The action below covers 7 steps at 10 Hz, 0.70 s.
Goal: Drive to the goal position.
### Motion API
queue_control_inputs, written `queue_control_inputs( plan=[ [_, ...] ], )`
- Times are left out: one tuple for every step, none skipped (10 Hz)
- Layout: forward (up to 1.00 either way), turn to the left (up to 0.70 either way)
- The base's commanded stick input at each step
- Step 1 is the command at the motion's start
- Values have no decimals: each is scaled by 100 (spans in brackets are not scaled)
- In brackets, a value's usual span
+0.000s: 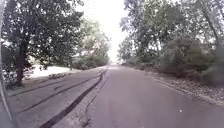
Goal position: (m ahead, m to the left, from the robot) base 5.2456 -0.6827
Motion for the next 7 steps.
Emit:
queue_control_inputs(
  plan=[
    [70, 0],
    [70, 0],
    [70, 0],
    [70, 0],
    [70, 0],
    [70, 0],
    [70, 0]
  ],
)
